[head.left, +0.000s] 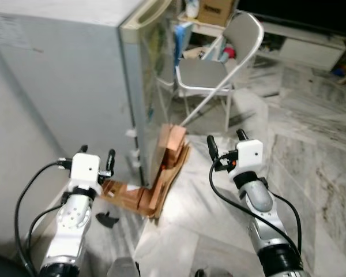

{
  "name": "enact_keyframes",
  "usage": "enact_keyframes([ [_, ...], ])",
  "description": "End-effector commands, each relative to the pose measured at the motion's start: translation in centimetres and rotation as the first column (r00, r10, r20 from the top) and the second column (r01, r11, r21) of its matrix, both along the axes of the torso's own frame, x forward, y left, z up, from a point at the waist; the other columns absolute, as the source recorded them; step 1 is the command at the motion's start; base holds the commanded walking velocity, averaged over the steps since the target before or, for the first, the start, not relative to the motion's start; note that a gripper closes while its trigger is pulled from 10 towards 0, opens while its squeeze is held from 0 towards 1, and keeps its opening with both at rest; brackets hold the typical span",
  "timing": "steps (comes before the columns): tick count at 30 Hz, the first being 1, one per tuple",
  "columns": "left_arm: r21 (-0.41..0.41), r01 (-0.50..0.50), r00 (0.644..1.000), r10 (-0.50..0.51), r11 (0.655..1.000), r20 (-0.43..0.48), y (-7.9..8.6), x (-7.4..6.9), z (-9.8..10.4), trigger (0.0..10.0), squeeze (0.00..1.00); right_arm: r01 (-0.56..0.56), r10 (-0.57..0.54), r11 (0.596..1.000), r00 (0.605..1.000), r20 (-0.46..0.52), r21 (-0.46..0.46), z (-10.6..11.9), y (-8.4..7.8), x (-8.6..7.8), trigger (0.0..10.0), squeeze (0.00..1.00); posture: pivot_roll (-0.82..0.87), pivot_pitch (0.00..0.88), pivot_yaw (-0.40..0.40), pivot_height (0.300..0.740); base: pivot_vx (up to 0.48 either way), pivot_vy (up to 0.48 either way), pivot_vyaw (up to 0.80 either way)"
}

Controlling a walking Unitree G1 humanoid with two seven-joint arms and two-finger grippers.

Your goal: Restocking fridge

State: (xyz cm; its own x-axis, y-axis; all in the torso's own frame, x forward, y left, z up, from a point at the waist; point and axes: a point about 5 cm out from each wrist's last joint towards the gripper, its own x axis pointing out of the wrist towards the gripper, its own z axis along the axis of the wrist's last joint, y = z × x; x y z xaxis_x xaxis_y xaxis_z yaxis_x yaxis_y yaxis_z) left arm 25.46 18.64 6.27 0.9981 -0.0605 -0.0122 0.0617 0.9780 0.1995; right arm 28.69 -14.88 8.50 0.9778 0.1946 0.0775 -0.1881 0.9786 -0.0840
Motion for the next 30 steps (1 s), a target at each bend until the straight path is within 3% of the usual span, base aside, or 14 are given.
enact_keyframes([
  [1,-0.015,0.056,0.998,-0.055,0.998,0.039,-1.23,0.31,0.73,10.0,0.0,0.047,-0.047,0.999,0.999,-0.006,-0.003,0.08,-1.31,-0.06,10.0,0.0,0.07,0.036,-0.011,0.74,0.262,0.0,-0.8],
  [11,-0.02,0.068,0.997,-0.067,0.997,0.039,-1.47,0.36,0.82,10.0,0.0,0.044,-0.044,0.999,0.999,-0.003,-0.006,0.1,-1.13,-0.03,10.0,0.0,0.07,0.04,-0.005,0.74,0.384,0.0,-0.62],
  [18,-0.023,0.058,0.998,-0.057,0.998,0.033,-1.07,0.31,0.74,10.0,0.0,0.042,-0.042,0.999,0.999,-0.001,-0.009,0.13,-0.99,0.08,10.0,0.0,0.07,0.039,-0.003,0.74,0.314,0.351,0.0],
  [30,-0.007,0.044,0.999,-0.044,0.999,0.012,-0.64,-0.06,0.3,10.0,0.0,0.043,-0.043,0.999,0.999,0.0,-0.011,0.18,-1.06,0.18,10.0,0.0,0.07,0.045,-0.009,0.74,0.0,0.049,0.0],
])
